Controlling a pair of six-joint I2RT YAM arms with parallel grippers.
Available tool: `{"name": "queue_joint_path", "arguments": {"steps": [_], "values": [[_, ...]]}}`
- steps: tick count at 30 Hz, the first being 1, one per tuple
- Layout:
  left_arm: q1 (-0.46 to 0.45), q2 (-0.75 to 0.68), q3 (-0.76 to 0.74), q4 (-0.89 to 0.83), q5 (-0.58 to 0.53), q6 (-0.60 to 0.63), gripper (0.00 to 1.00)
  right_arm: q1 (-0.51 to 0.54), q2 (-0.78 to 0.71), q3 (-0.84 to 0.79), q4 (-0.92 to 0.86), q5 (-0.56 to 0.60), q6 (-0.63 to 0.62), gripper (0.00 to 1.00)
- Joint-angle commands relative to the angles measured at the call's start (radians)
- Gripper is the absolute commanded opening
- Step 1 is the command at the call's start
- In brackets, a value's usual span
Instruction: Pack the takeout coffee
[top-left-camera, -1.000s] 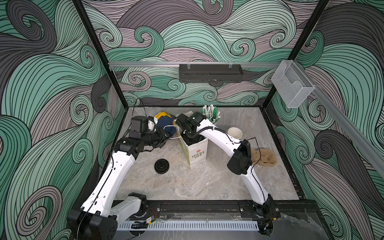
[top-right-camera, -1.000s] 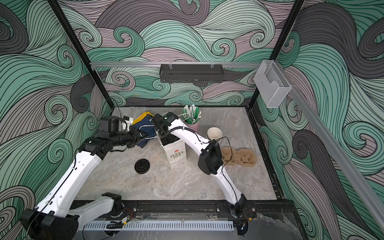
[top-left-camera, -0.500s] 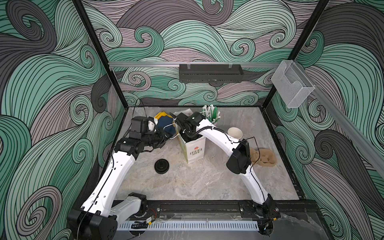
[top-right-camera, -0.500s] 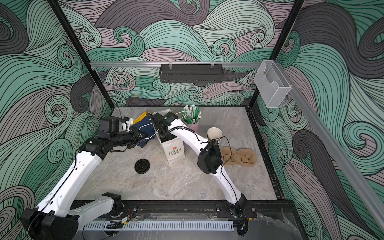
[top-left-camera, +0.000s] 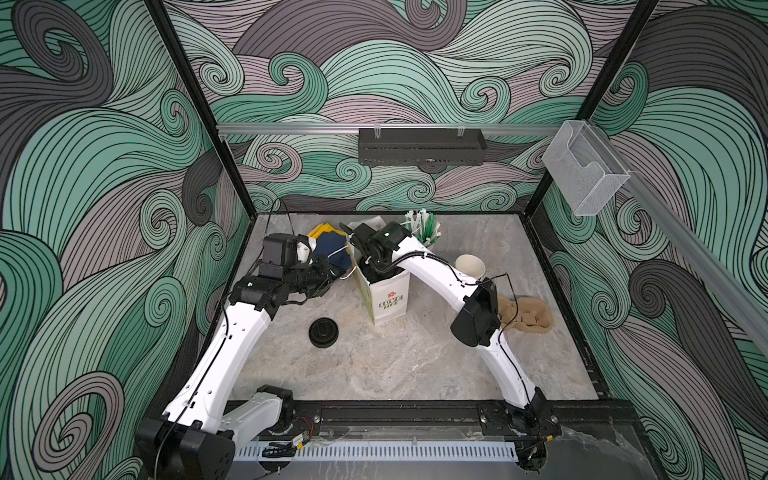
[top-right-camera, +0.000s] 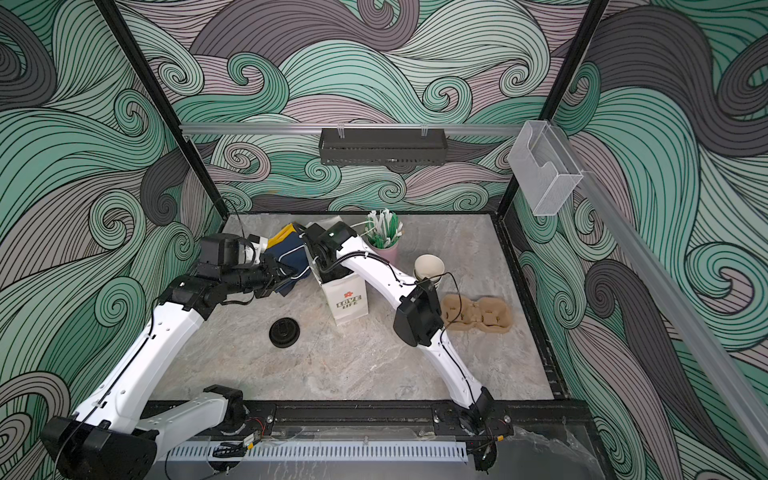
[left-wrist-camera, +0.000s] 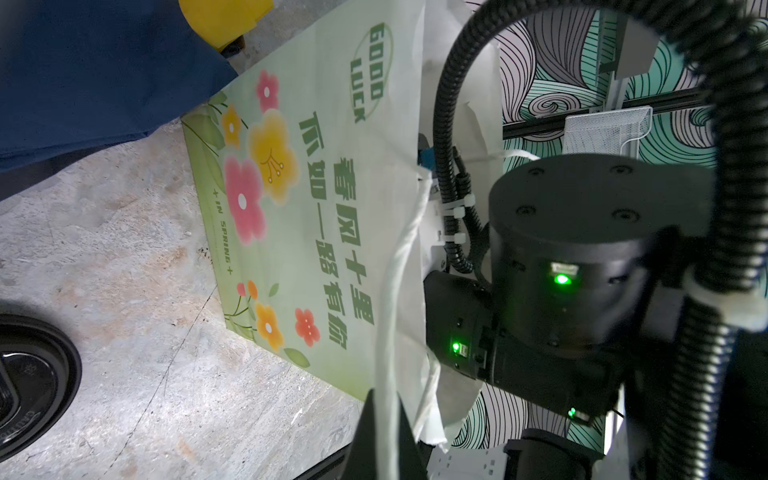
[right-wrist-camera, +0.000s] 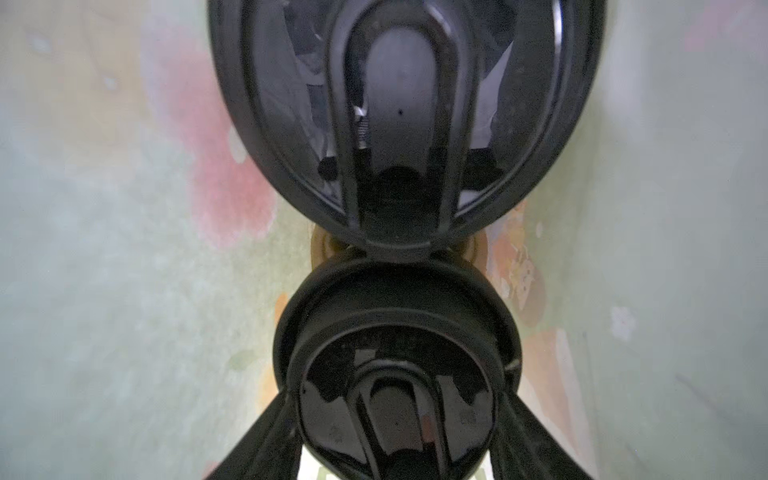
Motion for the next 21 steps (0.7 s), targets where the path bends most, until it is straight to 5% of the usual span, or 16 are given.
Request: {"name": "queue_joint_path", "arguments": {"steps": [1, 21], "values": [[-0.009, 0.000, 0.008, -0.029, 0.040, 0.009, 0.03, -0.007, 0.022, -0.008, -0.038, -0.007, 0.018, 0.57], [-0.191, -0.107, -0.014, -0.112, 0.063, -0.069, 0.00, 0.029, -0.208, -0.325, -0.052, -0.018, 0.041, 0.57]]}}
